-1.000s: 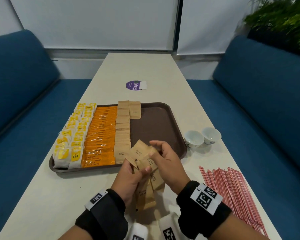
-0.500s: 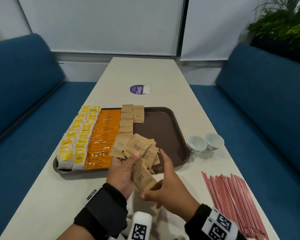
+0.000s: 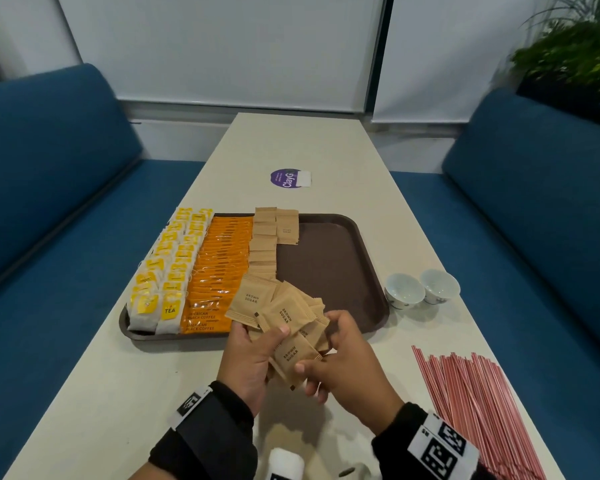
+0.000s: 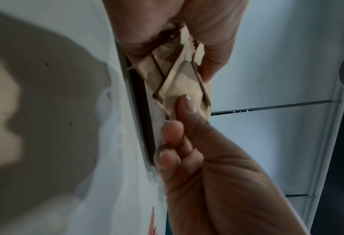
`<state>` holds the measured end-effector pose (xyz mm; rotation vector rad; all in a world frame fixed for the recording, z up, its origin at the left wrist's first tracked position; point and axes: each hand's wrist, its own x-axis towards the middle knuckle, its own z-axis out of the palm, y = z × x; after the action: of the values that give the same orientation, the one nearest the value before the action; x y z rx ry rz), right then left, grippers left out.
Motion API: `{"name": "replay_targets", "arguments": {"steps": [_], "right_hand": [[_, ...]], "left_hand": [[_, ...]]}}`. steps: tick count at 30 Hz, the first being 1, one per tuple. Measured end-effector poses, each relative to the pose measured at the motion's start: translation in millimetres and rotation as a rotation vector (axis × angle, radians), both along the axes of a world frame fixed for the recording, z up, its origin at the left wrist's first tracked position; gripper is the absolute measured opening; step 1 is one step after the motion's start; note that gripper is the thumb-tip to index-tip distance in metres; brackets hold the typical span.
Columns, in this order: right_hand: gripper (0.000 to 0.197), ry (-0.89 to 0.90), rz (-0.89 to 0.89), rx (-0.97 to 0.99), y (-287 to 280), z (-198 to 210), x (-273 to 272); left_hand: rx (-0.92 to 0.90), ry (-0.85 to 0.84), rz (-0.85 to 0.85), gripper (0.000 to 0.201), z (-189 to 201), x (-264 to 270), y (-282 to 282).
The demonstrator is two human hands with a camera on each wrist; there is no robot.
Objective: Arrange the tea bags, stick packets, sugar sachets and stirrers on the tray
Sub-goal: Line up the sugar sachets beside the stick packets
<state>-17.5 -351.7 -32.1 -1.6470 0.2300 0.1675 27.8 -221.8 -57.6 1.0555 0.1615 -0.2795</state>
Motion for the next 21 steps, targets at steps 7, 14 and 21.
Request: {"name": "replay_targets", "arguments": {"steps": [7, 14, 21], "right_hand": [[0.052, -0.19, -0.147, -0.238, 1, 8, 5], [0.025, -0.115, -0.152, -0.178, 12, -1, 14], [0.011, -0.05, -0.159, -0.076, 9, 5, 20]], "left_hand": [[0.0, 0.011, -0.001, 0.052, -8, -4, 4], [0.026, -0.054, -0.033, 0.059, -11, -3, 8], [0.059, -0.057, -0.02, 0.059, -13, -2, 13]]}}
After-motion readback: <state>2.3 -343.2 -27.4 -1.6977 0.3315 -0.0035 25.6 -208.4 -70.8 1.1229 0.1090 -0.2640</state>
